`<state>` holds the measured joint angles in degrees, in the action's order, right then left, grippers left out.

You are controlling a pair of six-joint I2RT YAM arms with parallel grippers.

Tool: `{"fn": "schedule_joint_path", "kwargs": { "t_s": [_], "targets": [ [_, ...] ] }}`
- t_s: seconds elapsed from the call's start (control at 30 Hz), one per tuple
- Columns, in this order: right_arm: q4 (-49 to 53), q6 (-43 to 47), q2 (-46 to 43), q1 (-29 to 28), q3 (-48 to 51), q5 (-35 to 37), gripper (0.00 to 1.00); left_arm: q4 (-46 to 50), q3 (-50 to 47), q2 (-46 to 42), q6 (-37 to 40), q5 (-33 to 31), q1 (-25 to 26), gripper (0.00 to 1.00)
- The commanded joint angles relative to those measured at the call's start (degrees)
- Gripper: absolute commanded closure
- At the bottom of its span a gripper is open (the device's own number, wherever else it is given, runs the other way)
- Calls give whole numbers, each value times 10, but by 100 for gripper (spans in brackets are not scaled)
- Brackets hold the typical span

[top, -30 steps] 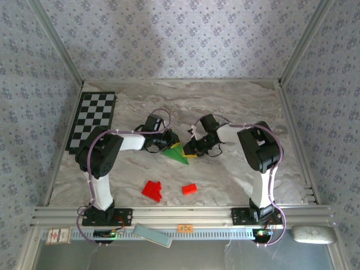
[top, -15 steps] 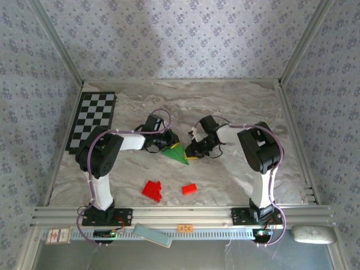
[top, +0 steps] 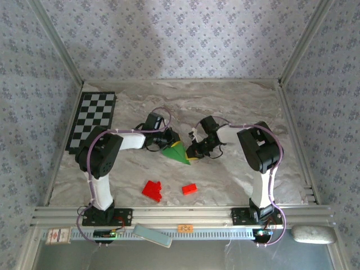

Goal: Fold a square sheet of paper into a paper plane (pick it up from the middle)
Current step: Fourth fold the wing at the center of the table.

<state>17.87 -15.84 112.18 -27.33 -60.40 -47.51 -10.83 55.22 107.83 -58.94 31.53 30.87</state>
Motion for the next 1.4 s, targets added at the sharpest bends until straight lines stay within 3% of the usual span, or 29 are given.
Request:
{"fn": "schedule_joint_path", "kwargs": {
  "t_s": [0.0,0.37,1.07,1.37],
  "targets": [
    [7,-4,24,5,13,3,91,3,-6,-38,14,7,3,87],
    [-1,-12,33,10,14,-3,93,-45,-64,-56,12,16,12,86],
    [1,-11,35,12,13,-1,92,-31,-29,5,5,-4,15,88],
    [-23,-35,-28,18,30,-13,75,-3,-26,18,2,-15,15,89]
  ]
}}
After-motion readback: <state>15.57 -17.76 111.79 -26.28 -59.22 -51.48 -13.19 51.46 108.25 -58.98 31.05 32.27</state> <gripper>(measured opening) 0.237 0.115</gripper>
